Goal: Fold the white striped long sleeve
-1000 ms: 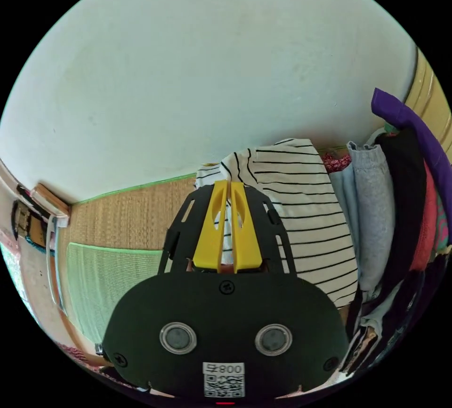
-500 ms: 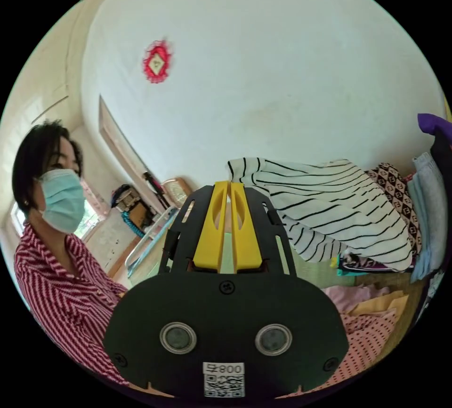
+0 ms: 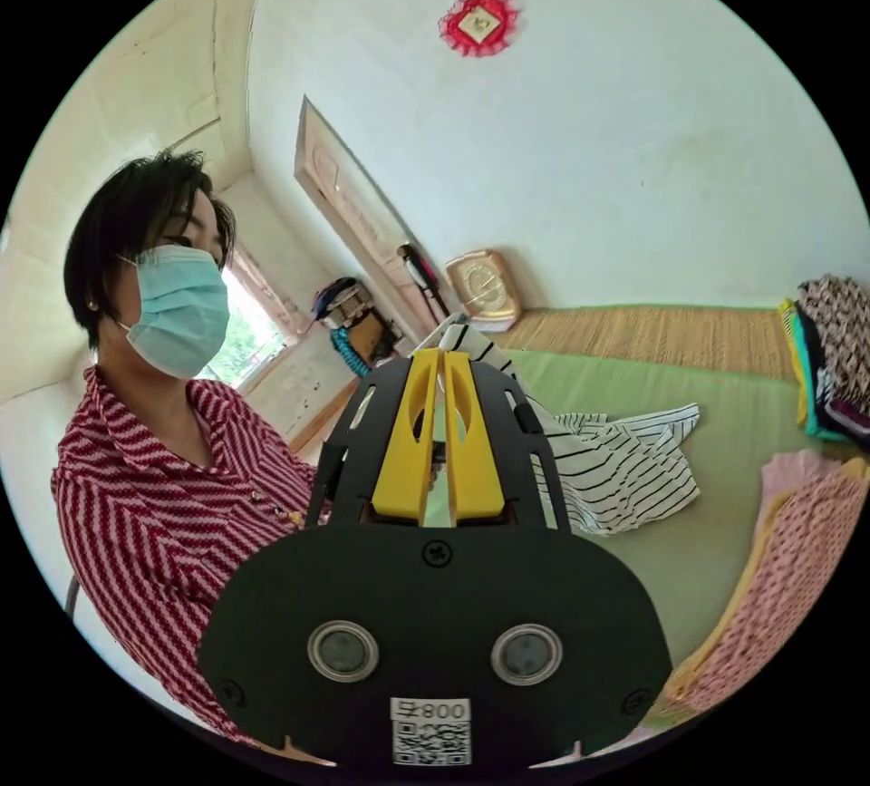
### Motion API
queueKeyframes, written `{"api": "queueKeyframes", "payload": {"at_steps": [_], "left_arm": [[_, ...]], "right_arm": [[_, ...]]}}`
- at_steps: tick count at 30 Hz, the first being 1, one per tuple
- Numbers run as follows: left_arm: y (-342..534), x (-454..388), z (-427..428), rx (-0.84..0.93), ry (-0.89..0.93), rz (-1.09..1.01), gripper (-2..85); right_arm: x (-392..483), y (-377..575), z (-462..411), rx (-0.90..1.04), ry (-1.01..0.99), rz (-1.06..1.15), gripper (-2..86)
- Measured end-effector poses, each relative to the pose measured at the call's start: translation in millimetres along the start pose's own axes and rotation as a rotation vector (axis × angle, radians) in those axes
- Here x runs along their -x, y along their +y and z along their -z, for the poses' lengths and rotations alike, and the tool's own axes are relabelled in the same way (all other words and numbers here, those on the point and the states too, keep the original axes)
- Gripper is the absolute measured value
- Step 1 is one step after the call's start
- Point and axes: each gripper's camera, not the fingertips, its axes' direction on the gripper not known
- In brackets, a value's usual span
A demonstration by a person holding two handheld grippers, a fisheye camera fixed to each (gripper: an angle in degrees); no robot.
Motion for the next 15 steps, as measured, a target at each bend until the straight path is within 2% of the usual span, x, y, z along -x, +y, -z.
{"api": "queueKeyframes", "payload": {"at_steps": [4, 8, 11, 15], "left_arm": [[80.4, -14.8, 64.9, -0.068, -0.05, 0.012, 6.2], [123.1, -26.0, 90.4, -0.081, -0.05, 0.002, 6.4], [137.1, -34.7, 84.5, -0.017, -0.061, -0.035, 6.8], [139.0, -23.1, 47.0, 0.185, -0.146, -0.018, 8.2]], "right_arm": [[45.7, 38.3, -7.1, 0.056, -0.086, -0.047, 0.4], [99.6, 72.9, 7.6, 0.081, -0.125, -0.055, 0.4], [131.8, 88.0, 28.0, 0.074, -0.096, -0.046, 0.4], [156.6, 107.4, 58.9, 0.056, -0.051, -0.071, 0.5]]}}
